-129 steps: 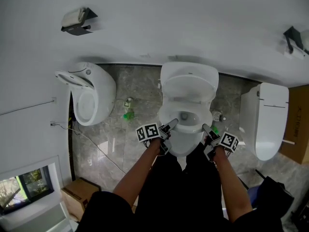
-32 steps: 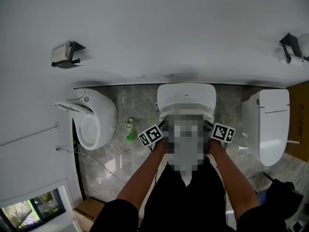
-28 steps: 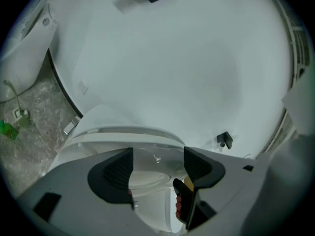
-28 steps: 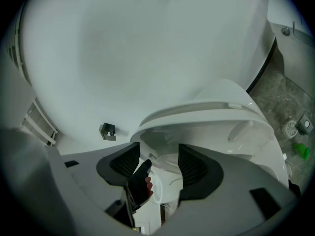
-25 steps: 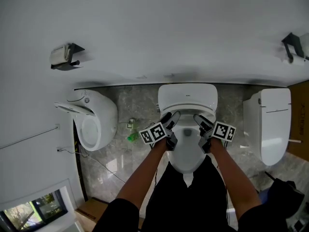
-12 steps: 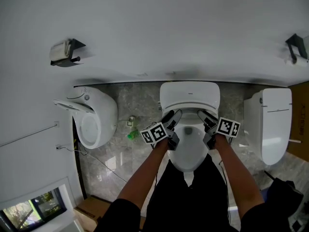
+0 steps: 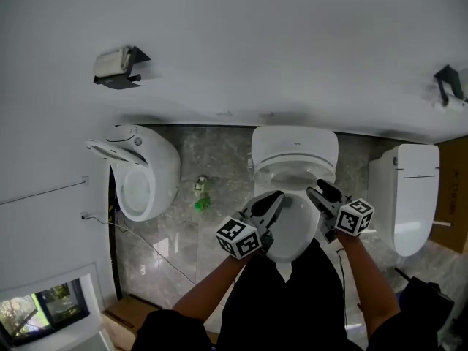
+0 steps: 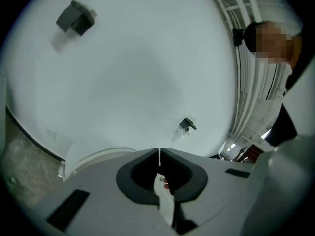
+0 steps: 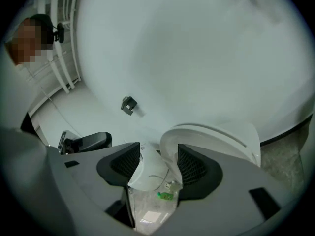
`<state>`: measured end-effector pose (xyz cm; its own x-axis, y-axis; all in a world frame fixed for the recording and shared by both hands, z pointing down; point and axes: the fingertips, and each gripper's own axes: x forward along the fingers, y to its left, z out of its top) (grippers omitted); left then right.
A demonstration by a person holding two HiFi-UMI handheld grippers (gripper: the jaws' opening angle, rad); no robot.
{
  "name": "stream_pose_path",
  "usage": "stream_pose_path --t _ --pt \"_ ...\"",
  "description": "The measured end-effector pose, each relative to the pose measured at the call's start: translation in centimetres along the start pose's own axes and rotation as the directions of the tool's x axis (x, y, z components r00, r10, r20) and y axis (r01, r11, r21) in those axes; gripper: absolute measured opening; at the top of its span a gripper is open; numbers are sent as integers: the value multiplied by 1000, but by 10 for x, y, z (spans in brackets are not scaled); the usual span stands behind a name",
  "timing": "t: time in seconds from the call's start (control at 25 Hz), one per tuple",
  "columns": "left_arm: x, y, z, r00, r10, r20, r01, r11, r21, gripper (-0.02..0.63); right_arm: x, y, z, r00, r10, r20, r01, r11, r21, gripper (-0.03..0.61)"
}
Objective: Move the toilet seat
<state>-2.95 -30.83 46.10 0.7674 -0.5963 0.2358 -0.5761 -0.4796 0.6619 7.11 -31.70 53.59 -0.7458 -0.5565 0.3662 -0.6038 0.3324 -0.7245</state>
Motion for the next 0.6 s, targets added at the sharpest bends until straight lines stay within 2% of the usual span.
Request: stream_pose_path --t 0.04,0.08,0.2,0.4,0.48,0.6 --pt "-10 -7 4 1000 15 16 -15 999 29 17 -7 10 0 1000 1 2 -1 1000 -23 252" --pt "-18 -15 8 999 12 32 -14 999 46 15 -13 20 0 1000 4 7 -3 999 -41 252" --pt "-41 -46 19 995 -63 74 58 996 72 15 -30 52 -3 999 9 44 -6 997 -82 252" --pt "-88 -82 29 988 -116 104 93 975 204 15 -43 119 -35 999 -49 16 51 983 -175 252" --pt "-106 -90 28 985 -135 108 107 968 228 15 -49 145 -45 998 -59 33 64 981 -182 252" --pt "-128 -95 19 988 -136 78 108 952 285 15 -62 179 -50 993 -45 106 64 979 -192 230"
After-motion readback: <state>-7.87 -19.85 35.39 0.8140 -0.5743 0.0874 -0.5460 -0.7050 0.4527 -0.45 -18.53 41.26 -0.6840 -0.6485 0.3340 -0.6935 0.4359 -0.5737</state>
